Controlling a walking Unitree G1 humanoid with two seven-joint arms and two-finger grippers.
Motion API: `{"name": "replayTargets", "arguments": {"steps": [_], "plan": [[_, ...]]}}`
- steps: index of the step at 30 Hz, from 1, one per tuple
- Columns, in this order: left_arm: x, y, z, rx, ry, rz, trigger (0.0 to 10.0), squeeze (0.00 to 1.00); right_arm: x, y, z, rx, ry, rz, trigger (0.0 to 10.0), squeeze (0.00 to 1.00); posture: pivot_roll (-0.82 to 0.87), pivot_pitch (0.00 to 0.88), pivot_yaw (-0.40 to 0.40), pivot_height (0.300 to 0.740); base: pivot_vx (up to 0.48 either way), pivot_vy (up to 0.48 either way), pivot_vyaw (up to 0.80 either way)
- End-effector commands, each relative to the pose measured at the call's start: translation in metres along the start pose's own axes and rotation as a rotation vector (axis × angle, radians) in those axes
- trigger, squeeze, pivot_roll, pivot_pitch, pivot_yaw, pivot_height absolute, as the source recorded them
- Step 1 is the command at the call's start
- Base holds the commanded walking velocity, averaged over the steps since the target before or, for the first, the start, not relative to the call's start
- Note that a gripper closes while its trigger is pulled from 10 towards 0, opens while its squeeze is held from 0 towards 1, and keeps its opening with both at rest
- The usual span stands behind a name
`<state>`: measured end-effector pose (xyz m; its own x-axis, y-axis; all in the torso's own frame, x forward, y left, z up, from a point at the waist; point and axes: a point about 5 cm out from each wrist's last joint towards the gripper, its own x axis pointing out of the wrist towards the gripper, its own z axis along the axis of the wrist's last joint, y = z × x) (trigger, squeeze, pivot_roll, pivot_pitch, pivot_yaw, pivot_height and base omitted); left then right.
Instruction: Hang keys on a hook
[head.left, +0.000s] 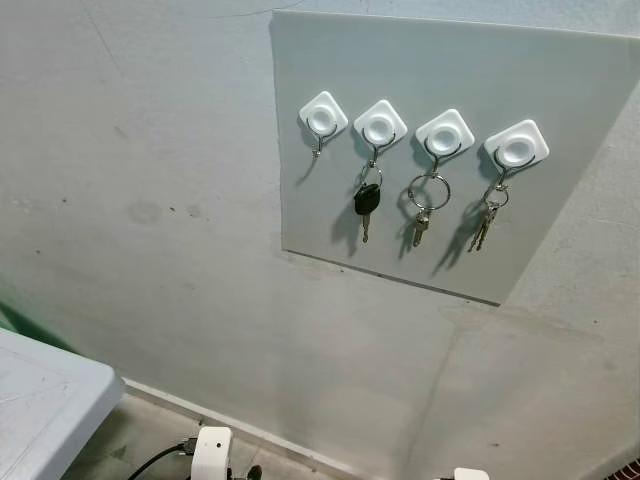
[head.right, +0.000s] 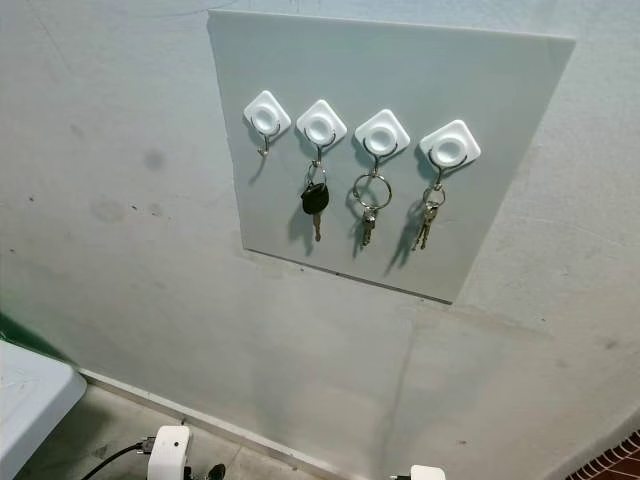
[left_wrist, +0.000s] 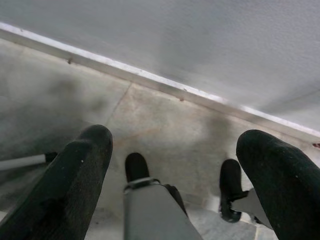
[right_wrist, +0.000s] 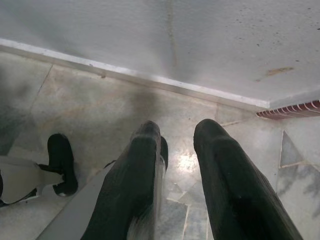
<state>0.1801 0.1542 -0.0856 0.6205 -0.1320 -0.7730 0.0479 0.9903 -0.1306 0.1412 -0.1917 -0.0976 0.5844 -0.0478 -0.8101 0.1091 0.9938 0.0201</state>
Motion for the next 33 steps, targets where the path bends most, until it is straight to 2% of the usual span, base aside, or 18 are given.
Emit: {"name": "replayTargets", "arguments": {"steps": [1,10,33], "plan": [[-0.0006,0.0016,-0.0023,-0.009,0.011,0.008,10.0,0.00,0.0006,-0.0013,0.0021,0.015,0.000,-0.004,10.0,0.00,-0.05,0.000,0.025,0.740,0.000,0.000,0.00],[-0.0004,0.0030,-0.0001,-0.035,0.001,0.016,10.0,0.00,0.0020,-0.0007,0.0057,0.005,0.001,0.007,10.0,0.00,-0.03,0.000,0.008,0.740,0.000,0.000,0.00],[-0.0001,0.0005,-0.0007,0.002,0.007,-0.003,10.0,0.00,0.0025,0.0000,0.0071,-0.005,0.001,0.005,10.0,0.00,-0.03,0.000,0.011,0.740,0.000,0.000,0.00]]}}
